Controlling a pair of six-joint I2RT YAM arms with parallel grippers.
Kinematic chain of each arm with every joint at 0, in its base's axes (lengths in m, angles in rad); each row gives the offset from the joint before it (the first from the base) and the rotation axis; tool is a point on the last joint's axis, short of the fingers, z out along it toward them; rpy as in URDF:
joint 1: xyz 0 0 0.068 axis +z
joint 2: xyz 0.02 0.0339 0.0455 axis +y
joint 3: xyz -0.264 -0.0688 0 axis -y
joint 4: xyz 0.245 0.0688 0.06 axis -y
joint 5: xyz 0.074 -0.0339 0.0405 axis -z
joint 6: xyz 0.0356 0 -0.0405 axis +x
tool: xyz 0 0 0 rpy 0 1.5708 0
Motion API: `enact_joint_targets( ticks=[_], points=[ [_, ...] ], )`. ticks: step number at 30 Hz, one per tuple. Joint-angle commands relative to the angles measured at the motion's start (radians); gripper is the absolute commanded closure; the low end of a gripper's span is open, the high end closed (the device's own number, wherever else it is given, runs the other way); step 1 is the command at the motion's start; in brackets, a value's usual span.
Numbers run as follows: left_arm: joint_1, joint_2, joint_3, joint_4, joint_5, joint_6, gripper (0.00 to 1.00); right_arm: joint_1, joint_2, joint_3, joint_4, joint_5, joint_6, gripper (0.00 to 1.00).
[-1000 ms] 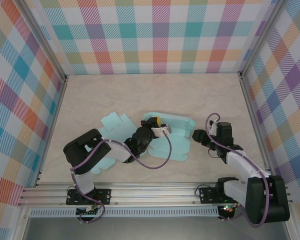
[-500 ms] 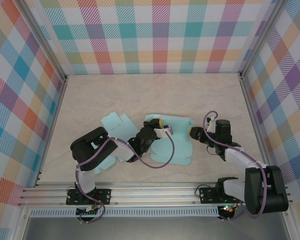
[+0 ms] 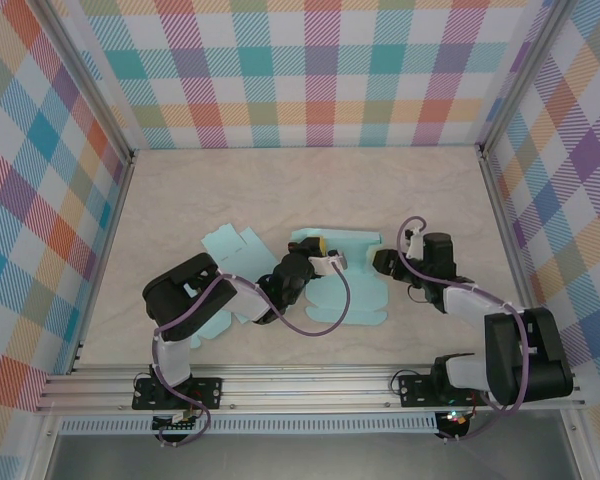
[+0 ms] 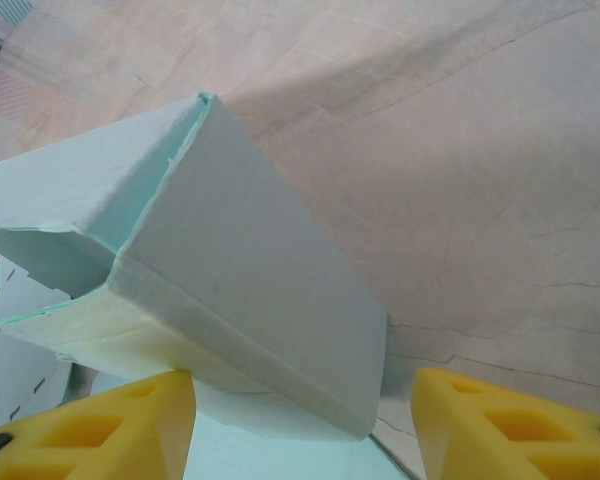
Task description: Fold the paper box
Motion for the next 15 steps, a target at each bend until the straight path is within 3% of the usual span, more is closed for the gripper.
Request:
enact_joint_targets(
  ticks=[1,15],
  points=[
    [-0.017,-0.001,0.011,0.015,0.028,-0.004,1.00,0.021,0.011,0.028,0.039,0.018,-0.034,0.40],
    [-0.019,-0.002,0.009,0.011,0.032,-0.005,1.00,0.048,0.064,0.050,0.072,0.037,-0.055,0.40]
  ],
)
